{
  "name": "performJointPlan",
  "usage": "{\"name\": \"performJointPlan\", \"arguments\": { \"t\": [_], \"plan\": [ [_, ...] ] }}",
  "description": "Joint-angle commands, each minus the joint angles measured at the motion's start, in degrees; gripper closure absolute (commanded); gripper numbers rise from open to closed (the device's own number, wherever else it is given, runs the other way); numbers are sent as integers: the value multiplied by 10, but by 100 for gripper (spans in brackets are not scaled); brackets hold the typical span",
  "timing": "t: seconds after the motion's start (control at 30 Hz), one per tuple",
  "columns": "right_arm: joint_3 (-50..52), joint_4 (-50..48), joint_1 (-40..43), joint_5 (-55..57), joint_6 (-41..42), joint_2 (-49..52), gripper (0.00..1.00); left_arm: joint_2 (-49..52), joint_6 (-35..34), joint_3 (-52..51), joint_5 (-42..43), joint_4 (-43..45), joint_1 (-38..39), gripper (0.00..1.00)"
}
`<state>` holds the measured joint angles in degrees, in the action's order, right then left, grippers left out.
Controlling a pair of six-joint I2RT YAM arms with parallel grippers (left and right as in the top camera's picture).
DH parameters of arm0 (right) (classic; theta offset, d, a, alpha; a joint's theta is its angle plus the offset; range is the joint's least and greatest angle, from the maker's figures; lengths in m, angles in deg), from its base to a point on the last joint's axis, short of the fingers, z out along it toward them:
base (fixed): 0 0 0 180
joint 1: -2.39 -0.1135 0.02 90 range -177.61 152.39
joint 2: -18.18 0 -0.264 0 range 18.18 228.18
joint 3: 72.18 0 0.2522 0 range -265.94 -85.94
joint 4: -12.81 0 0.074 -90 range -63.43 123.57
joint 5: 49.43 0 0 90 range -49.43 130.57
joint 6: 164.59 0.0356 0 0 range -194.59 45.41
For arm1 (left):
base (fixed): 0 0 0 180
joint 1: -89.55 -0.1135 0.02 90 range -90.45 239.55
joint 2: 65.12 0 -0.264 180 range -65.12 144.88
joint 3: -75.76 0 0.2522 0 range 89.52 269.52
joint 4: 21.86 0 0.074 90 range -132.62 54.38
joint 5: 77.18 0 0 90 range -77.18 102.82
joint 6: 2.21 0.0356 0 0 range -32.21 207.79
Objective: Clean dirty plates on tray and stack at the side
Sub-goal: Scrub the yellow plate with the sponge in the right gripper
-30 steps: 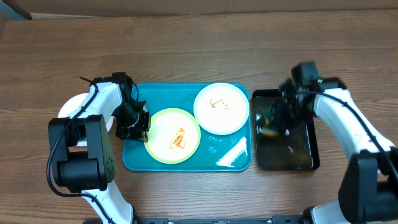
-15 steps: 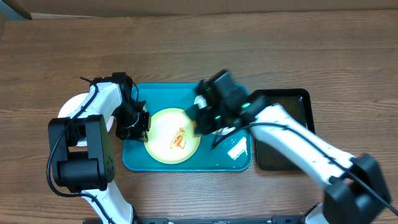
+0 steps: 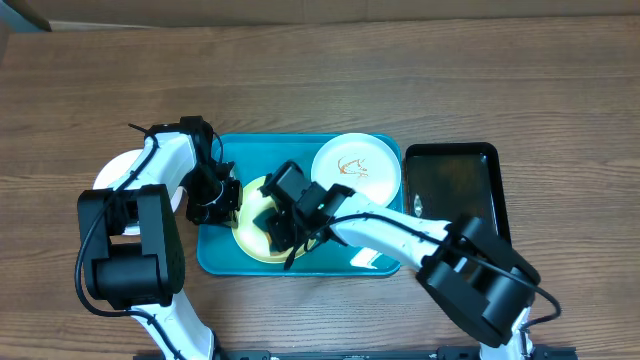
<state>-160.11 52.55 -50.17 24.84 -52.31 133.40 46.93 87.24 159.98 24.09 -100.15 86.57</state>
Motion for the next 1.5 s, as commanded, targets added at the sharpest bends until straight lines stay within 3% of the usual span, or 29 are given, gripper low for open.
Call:
{"name": "performJointPlan", "arguments": {
  "t": [0.0, 0.17, 0.37, 0.57, 0.73, 1.1, 1.47],
  "plan": [
    [-6, 5, -3, 23, 5, 24, 96, 11, -16, -7, -7, 0, 4, 96],
    [-11, 45, 21, 134, 35, 22, 96, 11, -16, -7, -7, 0, 4, 96],
    [-36, 72, 73, 131, 35, 21, 96, 11, -16, -7, -7, 0, 4, 96],
    [-36, 38, 83, 98, 34, 21, 96, 11, -16, -7, -7, 1, 4, 96],
    [-37, -4, 69, 11, -26, 21, 96, 11, -16, -7, -7, 1, 4, 96],
    [-96, 71, 73, 94, -153, 26, 96, 11, -16, -7, -7, 0, 4, 96],
    [-60, 102, 73, 155, -178, 55, 94, 11, -16, -7, -7, -1, 4, 96]
  ]
}}
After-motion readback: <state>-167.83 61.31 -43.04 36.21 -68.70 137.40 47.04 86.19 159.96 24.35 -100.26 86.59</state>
